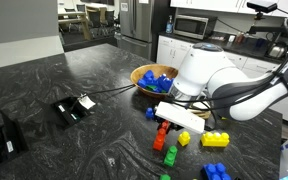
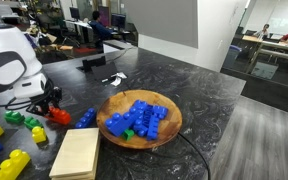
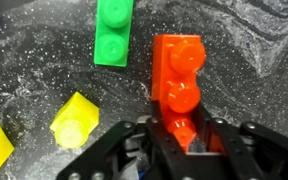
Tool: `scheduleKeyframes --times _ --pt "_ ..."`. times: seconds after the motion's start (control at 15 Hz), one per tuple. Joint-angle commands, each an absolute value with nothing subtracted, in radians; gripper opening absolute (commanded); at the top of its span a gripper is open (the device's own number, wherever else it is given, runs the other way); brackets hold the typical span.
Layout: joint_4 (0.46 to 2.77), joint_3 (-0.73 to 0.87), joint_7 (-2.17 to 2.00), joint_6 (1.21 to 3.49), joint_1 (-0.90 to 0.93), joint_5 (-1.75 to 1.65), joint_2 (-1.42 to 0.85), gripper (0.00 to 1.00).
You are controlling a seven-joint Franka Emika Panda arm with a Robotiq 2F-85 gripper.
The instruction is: Take the orange legos and put them on the wooden boards
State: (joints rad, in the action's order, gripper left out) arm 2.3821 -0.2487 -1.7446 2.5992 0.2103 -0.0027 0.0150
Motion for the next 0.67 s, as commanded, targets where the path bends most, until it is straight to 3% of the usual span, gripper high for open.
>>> scheduleKeyframes --times 0.0,0.6 --pt "2.405 -0.252 -1.747 2.602 0.222 0.002 0.083 0.10" --pt "2.465 -0.222 -1.814 2.554 0.146 0.037 0.271 0.10"
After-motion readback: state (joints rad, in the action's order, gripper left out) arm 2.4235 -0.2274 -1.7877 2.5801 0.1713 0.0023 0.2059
